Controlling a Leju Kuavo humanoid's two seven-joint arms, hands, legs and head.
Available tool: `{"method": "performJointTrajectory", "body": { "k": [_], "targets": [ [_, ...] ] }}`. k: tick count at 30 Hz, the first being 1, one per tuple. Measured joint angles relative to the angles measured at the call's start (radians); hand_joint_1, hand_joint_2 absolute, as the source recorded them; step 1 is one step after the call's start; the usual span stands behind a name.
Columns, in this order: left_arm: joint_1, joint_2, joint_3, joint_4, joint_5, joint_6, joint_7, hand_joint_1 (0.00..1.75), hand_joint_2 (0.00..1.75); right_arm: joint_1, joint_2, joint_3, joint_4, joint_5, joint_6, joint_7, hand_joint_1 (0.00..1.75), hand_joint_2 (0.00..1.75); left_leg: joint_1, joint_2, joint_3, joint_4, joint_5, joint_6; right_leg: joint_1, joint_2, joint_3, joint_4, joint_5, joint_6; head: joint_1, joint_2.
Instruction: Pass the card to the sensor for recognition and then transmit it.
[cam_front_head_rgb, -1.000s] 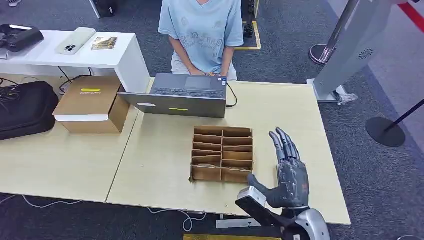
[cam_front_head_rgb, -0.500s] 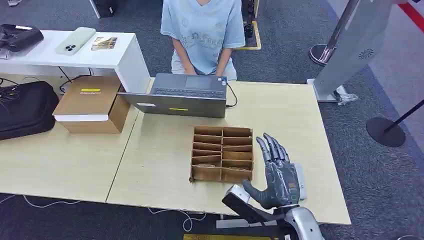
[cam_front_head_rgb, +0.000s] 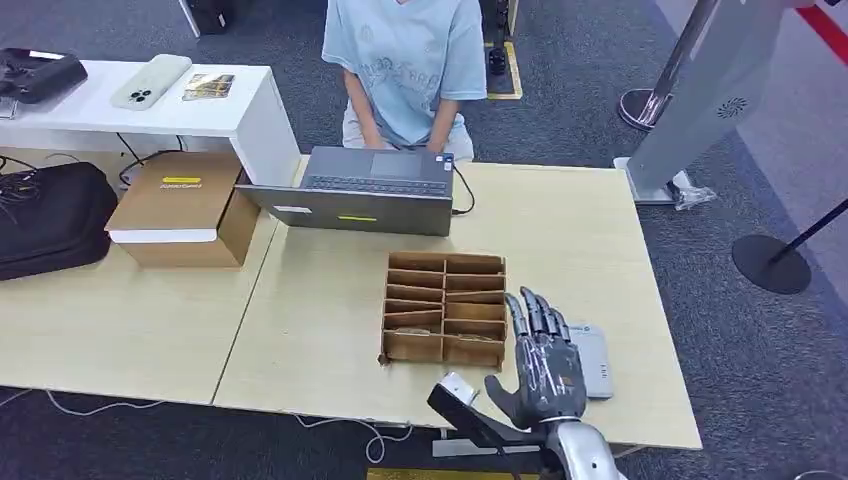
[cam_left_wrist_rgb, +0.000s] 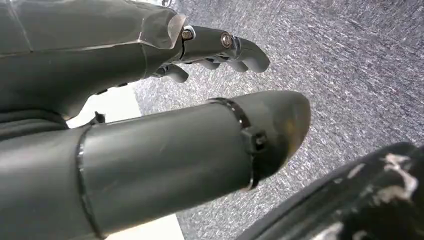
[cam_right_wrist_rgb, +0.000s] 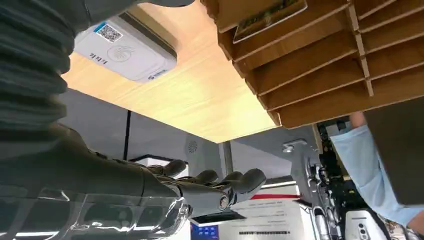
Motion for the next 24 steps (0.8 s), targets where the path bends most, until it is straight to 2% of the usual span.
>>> {"method": "performJointTrajectory", "body": {
  "k": [19, 21, 22, 24],
  "targets": [
    [0.000, 0.000, 0.000, 0.000, 0.000, 0.000, -0.005, 0.00, 0.00, -0.074, 0.005, 0.027, 0.129, 0.020, -0.010, 0.006, 0.03, 1.75, 0.000, 0.000, 0.000, 0.000, 0.000, 0.000, 0.000, 0.000, 0.000, 0.000, 0.000, 0.000, 0.000, 0.000],
    [0.001, 0.000, 0.000, 0.000, -0.001, 0.000, -0.008, 0.00, 0.00, -0.076, 0.006, 0.027, 0.137, 0.020, -0.010, 0.006, 0.12, 1.75, 0.000, 0.000, 0.000, 0.000, 0.000, 0.000, 0.000, 0.000, 0.000, 0.000, 0.000, 0.000, 0.000, 0.000],
    [0.001, 0.000, 0.000, 0.000, -0.001, 0.000, -0.013, 0.00, 0.00, -0.078, 0.006, 0.027, 0.141, 0.020, -0.010, 0.006, 0.38, 1.75, 0.000, 0.000, 0.000, 0.000, 0.000, 0.000, 0.000, 0.000, 0.000, 0.000, 0.000, 0.000, 0.000, 0.000],
    [0.000, 0.000, 0.000, 0.000, -0.001, 0.002, -0.017, 0.00, 0.00, -0.083, 0.009, 0.027, 0.151, 0.020, -0.010, 0.006, 0.63, 1.75, 0.000, 0.000, 0.000, 0.000, 0.000, 0.000, 0.000, 0.000, 0.000, 0.000, 0.000, 0.000, 0.000, 0.000]
  ]
}}
